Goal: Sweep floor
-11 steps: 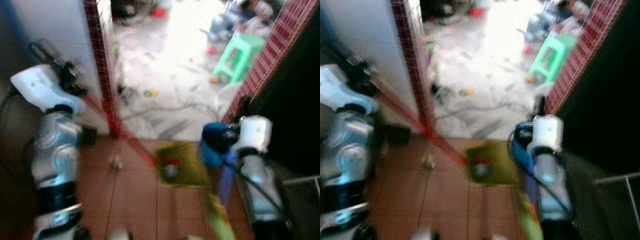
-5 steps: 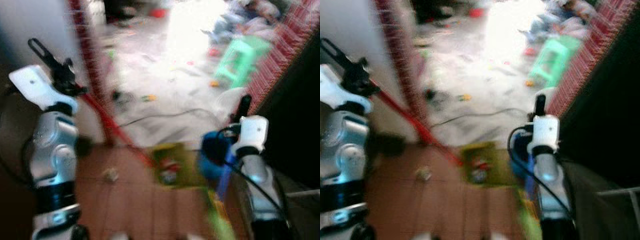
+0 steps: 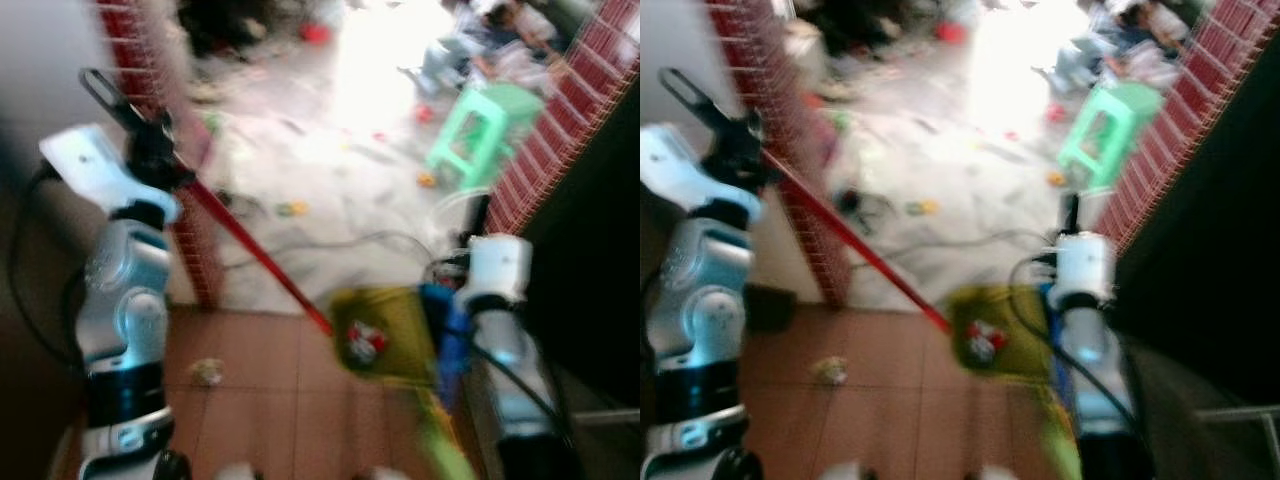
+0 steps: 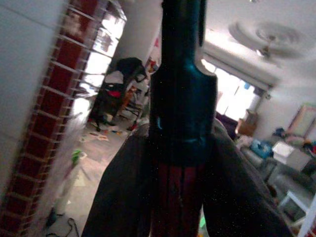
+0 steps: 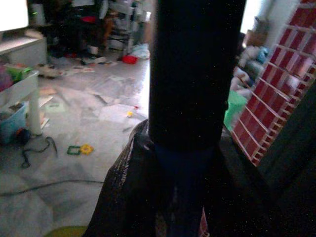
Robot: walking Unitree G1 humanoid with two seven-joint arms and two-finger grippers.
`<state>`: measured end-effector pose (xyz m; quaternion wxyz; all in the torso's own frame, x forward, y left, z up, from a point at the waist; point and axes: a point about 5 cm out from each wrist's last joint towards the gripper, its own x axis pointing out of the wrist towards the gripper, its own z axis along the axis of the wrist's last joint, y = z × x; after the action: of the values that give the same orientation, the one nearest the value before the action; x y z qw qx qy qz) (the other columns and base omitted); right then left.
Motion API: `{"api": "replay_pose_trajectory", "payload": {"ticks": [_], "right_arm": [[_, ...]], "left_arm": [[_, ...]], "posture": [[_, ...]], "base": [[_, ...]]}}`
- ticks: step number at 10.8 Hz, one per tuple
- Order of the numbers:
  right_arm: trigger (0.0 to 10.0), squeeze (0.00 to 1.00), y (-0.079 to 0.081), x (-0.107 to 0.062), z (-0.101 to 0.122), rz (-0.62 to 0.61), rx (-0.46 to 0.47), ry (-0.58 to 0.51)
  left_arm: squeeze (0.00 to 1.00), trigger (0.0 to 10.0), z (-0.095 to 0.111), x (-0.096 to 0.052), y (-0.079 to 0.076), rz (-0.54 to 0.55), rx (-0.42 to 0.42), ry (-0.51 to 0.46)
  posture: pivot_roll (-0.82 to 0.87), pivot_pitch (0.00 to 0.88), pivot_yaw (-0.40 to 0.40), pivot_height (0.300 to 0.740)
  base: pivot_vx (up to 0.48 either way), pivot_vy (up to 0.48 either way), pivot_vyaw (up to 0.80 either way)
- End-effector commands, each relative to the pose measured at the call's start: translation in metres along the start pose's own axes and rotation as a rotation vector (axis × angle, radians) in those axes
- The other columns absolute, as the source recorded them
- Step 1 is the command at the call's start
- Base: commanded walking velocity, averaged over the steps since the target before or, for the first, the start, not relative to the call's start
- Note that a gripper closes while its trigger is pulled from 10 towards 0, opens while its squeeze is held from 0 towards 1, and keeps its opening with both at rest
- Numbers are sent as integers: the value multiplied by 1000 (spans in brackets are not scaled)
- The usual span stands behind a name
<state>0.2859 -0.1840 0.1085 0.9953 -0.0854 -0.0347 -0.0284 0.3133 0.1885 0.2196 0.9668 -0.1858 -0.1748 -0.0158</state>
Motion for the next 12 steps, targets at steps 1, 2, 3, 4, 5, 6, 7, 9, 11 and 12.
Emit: {"api": "replay_pose_trajectory", "payload": {"ticks": [1, 2, 3, 4, 5, 6, 7, 9, 11, 12], "right_arm": [[10000, 0, -14, 2, 4, -40, -24, -23], [10000, 0, -13, 3, 3, -36, -27, -23], [10000, 0, -12, 3, 2, -35, -29, -23], [10000, 0, -12, 3, 2, -32, -31, -22], [10000, 0, -12, 3, 2, -30, -30, -23], [10000, 0, -12, 4, 1, -28, -31, -22], [10000, 0, -12, 4, 1, -28, -35, -20], [10000, 0, -12, 3, 0, -25, -38, -19], [10000, 0, -12, 3, 0, -27, -40, -21], [10000, 0, -13, 3, 0, -29, -41, -22]], "left_arm": [[0, 10000, 9, 3, -16, -61, -15, -46], [0, 10000, 8, 2, -17, -67, -22, -38], [0, 10000, 8, 1, -18, -72, -16, -34], [0, 10000, 7, 2, -18, -70, -18, -31], [0, 10000, 7, 1, -18, -69, -20, -32], [0, 10000, 5, 1, -18, -61, -15, -34], [0, 10000, 4, 1, -19, -62, 18, -39], [0, 10000, 4, 4, -19, -44, 82, -55], [0, 10000, 5, 10, -22, -25, 189, -94], [0, 10000, 6, 12, -26, -33, 245, -123]], "posture": [[-52, 0, -19, 740], [-52, 0, -20, 740], [-52, 0, -20, 740], [-51, 0, -20, 740], [-52, 0, -20, 740], [-52, 0, -20, 740], [-52, 0, -22, 740], [-52, 0, -23, 740], [-59, 0, -22, 740], [-62, 0, -22, 740]], "base": [[285, -382, 0], [259, -401, 0], [259, -401, 0], [259, -401, 0], [255, -401, 0], [0, 0, 0], [0, 0, 0], [0, 0, 0], [0, 0, 0], [0, 0, 0]]}}
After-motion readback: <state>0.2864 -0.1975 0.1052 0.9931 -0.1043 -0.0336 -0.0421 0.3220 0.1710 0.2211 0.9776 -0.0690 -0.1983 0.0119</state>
